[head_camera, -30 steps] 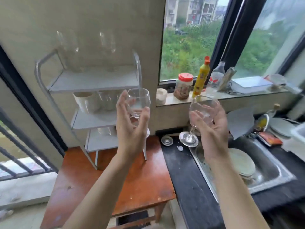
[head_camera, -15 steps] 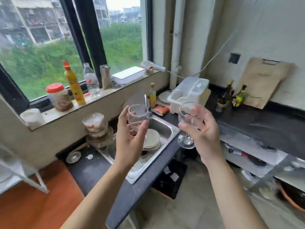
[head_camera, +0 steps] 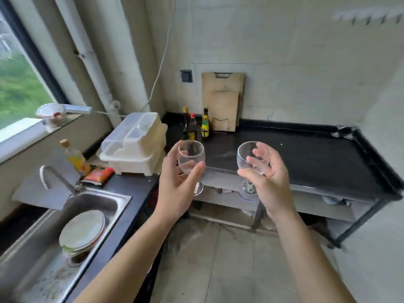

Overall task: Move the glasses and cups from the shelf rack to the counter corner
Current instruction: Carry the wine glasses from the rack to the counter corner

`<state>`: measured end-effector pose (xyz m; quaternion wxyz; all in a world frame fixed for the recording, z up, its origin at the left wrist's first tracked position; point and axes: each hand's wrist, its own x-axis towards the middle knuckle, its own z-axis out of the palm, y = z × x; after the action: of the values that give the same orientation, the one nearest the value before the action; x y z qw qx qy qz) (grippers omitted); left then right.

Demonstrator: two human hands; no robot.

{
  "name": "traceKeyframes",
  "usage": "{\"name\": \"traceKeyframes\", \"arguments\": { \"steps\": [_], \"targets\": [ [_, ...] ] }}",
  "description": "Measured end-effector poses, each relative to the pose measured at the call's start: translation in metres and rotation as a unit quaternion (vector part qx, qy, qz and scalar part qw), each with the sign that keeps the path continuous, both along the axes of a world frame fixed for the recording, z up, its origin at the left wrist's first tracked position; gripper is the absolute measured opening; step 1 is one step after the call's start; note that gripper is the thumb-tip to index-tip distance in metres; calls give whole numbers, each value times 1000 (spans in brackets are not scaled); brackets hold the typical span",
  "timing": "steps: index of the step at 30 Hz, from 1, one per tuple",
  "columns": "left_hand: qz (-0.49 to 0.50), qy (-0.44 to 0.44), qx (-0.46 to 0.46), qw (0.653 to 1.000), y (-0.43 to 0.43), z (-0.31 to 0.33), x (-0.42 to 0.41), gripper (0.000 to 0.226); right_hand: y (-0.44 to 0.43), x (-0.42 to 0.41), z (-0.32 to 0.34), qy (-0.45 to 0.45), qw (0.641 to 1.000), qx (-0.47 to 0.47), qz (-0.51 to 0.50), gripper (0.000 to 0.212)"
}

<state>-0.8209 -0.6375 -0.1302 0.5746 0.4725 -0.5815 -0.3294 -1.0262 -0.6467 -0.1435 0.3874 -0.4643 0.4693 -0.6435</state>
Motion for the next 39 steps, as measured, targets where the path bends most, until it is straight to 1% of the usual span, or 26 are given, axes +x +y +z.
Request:
{"name": "traceKeyframes", "arguments": {
  "steps": [5, 9, 14, 18, 21, 24, 26, 28, 30, 34, 39],
  "targets": [
    [-73, -50, 6, 996, -84, -20, -86, 64, -45, -83, -21, -14, 997, 11, -77, 70],
    [-132, -22, 8, 991, -162, -33, -163, 64, -90, -151, -29, 7, 990, 18, -140, 69],
    [-240, 30, 27, 970, -263, -25, -258, 63, -154, -233, -6, 39, 974, 25, -222, 65],
    [-313, 22, 18, 949, -327, -13, -329, 63, -193, -291, 6, 42, 959, 24, -279, 68],
    [-341, 1, 26, 940, -357, -11, -378, 60, -211, -331, 1, 20, 946, 27, -324, 69],
    [-356, -14, 35, 934, -383, -22, -426, 61, -229, -376, -12, 17, 936, 36, -351, 60],
    [-360, -25, 47, 931, -399, -34, -460, 65, -244, -408, -24, 19, 932, 40, -360, 59],
    [-357, -38, 48, 932, -416, -48, -494, 61, -263, -444, -39, 22, 929, 47, -366, 58],
    [-344, -54, 51, 936, -438, -63, -533, 61, -287, -484, -53, 31, 929, 60, -365, 59],
    [-302, -92, 80, 945, -488, -91, -619, 71, -340, -572, -80, 38, 931, 87, -353, 63],
    [-253, -105, 123, 954, -540, -112, -713, 62, -401, -666, -94, 94, 936, 131, -313, 65]
  ]
}}
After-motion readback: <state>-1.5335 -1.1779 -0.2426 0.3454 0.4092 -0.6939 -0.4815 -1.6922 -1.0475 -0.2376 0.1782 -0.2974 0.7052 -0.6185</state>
